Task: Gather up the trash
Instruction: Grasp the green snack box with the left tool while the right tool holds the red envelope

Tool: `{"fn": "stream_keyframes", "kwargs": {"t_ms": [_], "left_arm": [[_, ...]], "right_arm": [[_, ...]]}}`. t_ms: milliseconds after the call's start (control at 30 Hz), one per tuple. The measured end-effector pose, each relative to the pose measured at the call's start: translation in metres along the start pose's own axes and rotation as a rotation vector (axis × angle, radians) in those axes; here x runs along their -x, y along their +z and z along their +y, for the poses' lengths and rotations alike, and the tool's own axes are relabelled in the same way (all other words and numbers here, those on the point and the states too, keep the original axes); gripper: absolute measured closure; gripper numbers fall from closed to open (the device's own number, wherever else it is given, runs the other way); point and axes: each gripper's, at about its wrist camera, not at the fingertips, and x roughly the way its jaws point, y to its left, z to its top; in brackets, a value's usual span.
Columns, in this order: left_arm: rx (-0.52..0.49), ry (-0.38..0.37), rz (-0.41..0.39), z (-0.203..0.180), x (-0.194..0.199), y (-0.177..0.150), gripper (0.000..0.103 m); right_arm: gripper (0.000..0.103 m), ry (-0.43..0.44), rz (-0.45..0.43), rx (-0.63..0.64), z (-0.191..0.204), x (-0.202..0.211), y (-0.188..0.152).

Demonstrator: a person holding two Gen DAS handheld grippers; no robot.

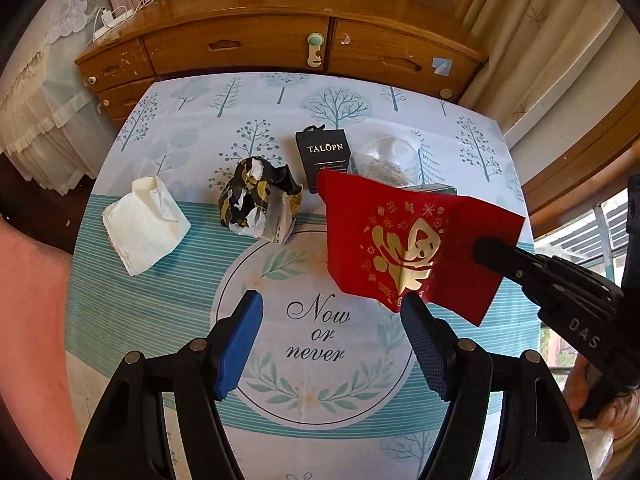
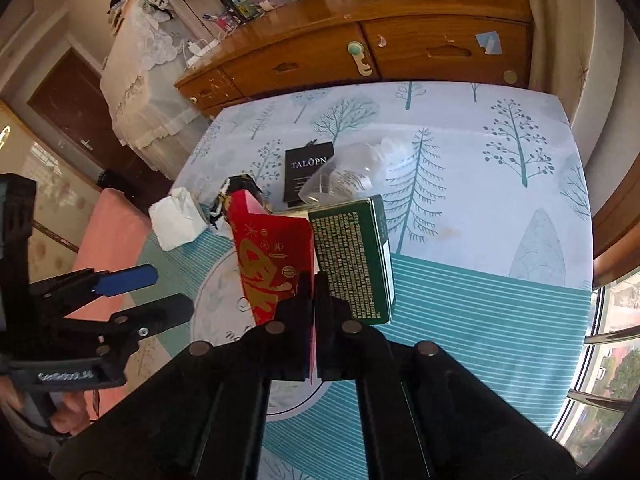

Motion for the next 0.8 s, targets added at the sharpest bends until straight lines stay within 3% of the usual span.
{"fn": "stream_keyframes", "kwargs": {"t_ms": [267, 433, 567, 800], "left_arm": [[-0.054, -0.015, -0.015, -0.023, 0.003, 0.016, 0.030], [-0.059, -0.053, 0.036, -0.033, -0.015, 0.019, 0.022], [-0.046, -0.105, 0.058, -0.032, -0.033, 0.022, 0.022], [0.019, -0.144, 0.095, -0.015, -0.076, 0.027, 0.024]], "right_arm": [[0.103, -0.013, -0.175, -0.103, -0.020, 0.061, 0.014], [0.103, -0.078, -0.259, -0.203, -0.052, 0.080, 0.018], [0.103, -0.129, -0.253, -0.250, -0.072, 0.077, 0.014], [0.103, -0.142, -0.195, -0.275, -0.088, 0.054, -0.001]]}}
